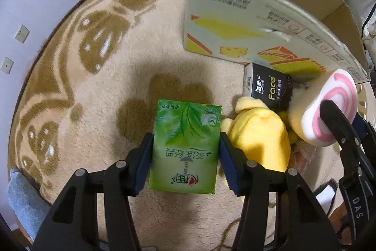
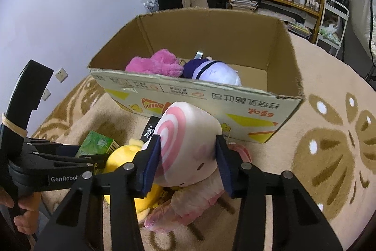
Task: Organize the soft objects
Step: 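Carry tissue pack into box with left tool while right tool lifts lollipop, then withdraw both open tools from the box toward the items left on the rug, then grasp yellow plush with left tool while right tool grasps pink wrapped roll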
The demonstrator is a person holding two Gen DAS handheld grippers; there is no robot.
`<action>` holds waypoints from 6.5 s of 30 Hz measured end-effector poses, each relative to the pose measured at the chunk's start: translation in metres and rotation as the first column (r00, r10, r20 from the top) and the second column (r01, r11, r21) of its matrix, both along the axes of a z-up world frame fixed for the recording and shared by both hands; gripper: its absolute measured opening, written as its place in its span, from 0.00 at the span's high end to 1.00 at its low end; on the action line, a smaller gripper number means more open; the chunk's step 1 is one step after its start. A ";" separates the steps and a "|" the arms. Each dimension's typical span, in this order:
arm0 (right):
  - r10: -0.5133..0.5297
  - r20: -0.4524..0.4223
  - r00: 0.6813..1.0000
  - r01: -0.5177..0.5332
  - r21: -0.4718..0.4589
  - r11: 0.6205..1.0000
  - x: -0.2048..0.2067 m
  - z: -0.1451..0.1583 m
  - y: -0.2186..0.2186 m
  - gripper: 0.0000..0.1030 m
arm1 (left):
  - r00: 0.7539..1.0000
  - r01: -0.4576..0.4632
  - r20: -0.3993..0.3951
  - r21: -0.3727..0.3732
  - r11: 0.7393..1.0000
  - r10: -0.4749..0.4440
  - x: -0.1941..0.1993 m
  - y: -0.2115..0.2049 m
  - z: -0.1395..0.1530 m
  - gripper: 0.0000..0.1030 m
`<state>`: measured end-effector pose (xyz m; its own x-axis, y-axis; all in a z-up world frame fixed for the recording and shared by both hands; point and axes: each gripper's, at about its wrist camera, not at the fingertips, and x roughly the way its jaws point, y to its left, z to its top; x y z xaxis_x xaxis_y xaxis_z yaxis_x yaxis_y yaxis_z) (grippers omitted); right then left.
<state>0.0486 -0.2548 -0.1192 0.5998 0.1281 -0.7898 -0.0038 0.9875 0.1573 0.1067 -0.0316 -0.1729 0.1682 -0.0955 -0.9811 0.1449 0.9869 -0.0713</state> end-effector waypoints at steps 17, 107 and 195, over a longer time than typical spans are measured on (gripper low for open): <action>-0.068 0.202 0.977 0.073 -0.019 0.997 -0.040 0.059 -0.010 0.56 | 0.921 -0.001 0.388 -0.059 0.998 0.023 -0.042 0.007 0.095 0.49; -0.145 0.214 0.966 0.137 0.053 0.989 0.018 0.064 -0.068 0.00 | 0.816 0.071 0.573 0.037 0.997 -0.080 0.018 -0.036 0.139 0.05; -0.074 -0.222 0.972 0.050 -0.110 0.993 -0.003 -0.047 0.009 0.01 | 0.993 0.115 0.029 -0.099 0.988 -0.113 0.000 -0.055 0.009 0.05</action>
